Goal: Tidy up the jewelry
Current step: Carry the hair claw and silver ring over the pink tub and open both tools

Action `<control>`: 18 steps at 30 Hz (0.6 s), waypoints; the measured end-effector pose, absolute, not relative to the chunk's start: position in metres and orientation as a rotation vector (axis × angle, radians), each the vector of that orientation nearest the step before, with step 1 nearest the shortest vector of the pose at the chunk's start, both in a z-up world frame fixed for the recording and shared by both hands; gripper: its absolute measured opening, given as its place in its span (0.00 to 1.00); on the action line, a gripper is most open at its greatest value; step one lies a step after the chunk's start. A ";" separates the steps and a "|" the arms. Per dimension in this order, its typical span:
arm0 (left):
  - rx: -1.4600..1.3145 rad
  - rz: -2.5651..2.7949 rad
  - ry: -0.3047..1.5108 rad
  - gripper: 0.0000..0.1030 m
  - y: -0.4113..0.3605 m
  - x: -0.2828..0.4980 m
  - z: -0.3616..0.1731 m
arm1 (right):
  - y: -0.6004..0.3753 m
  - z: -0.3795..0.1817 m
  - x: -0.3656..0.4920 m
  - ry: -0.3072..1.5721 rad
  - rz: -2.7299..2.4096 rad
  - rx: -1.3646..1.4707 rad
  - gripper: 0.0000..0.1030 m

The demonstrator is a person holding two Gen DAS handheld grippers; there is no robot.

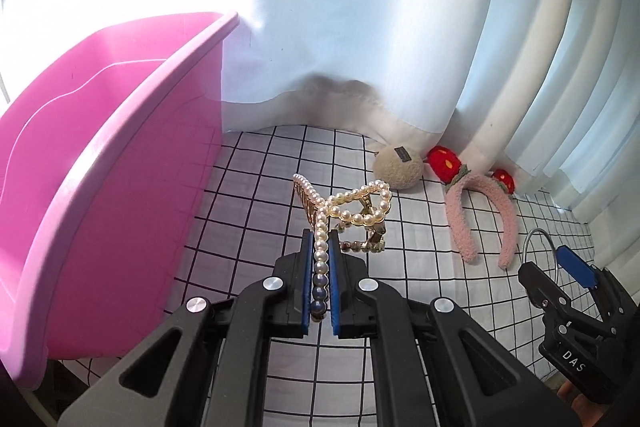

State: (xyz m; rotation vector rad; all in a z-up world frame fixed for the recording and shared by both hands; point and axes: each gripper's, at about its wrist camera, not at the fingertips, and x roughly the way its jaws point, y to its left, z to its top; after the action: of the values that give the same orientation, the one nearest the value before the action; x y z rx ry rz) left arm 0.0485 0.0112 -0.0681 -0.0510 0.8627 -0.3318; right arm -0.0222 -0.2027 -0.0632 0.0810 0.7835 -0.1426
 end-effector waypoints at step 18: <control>-0.124 -0.106 0.647 0.07 0.078 0.062 0.043 | -0.130 0.046 0.058 0.559 0.171 -0.023 0.70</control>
State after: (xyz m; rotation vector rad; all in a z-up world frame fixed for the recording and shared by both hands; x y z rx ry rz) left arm 0.0621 0.0779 0.0427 -0.1245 0.6473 -0.1065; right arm 0.0580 -0.1304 0.0456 -0.0230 0.5591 0.1708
